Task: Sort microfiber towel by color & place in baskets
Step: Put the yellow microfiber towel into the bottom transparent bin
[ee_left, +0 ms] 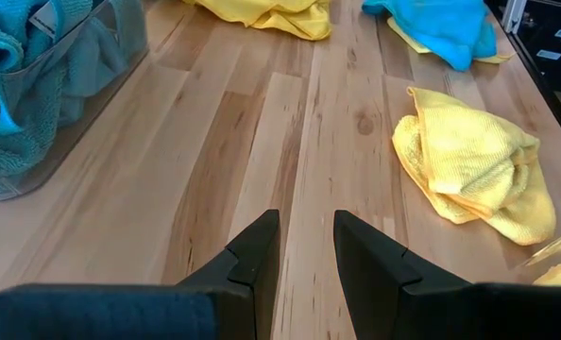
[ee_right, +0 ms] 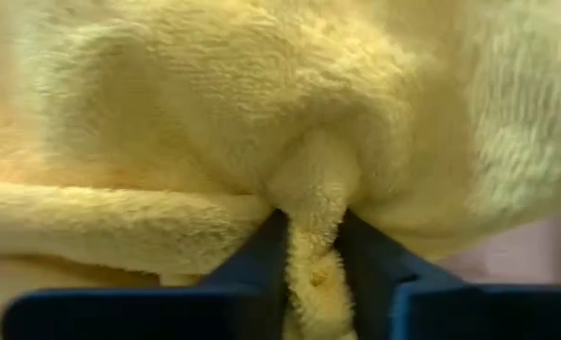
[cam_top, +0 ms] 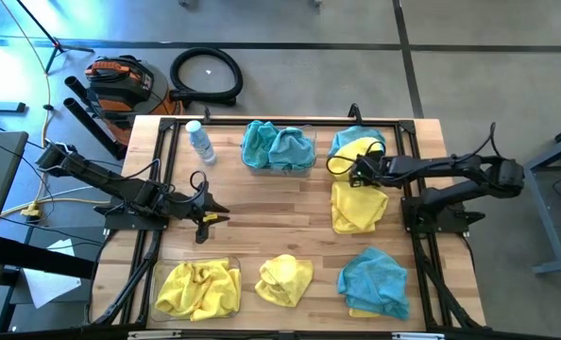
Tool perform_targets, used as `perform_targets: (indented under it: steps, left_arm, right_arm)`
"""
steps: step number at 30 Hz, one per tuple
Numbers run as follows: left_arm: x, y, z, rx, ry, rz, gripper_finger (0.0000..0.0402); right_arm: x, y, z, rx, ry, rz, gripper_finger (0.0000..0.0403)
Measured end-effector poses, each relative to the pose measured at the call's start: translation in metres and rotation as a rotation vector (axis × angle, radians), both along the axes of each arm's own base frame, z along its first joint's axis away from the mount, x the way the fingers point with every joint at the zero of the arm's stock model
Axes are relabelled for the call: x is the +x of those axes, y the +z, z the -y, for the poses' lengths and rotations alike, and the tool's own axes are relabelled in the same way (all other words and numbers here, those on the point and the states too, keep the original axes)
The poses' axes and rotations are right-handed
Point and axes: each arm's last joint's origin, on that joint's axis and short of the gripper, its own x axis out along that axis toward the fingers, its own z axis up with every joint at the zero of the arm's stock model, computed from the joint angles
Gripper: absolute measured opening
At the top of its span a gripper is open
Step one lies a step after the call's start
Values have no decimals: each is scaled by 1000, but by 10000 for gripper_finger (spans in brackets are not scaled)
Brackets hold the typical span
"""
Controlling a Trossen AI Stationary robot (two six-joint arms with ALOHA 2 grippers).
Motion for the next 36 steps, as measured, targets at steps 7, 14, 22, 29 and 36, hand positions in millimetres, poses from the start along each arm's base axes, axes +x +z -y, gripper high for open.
perform_targets:
  steps: [7,14,22,29,36]
  left_arm:
    - [0,0,0,-7,4,0,92]
    - [0,0,0,21,-11,-1,92]
    - [0,0,0,31,-16,-1,92]
    - [0,0,0,31,-16,0,92]
    - [0,0,-1,49,12,4,92]
  right_arm:
    - [16,48,-5,-69,77,16,22]
    - [33,123,-35,-176,198,44,6]
    - [53,178,-96,-245,399,211,4]
    - [93,177,-157,-246,631,254,2]
    - [163,180,-215,-312,960,229,1]
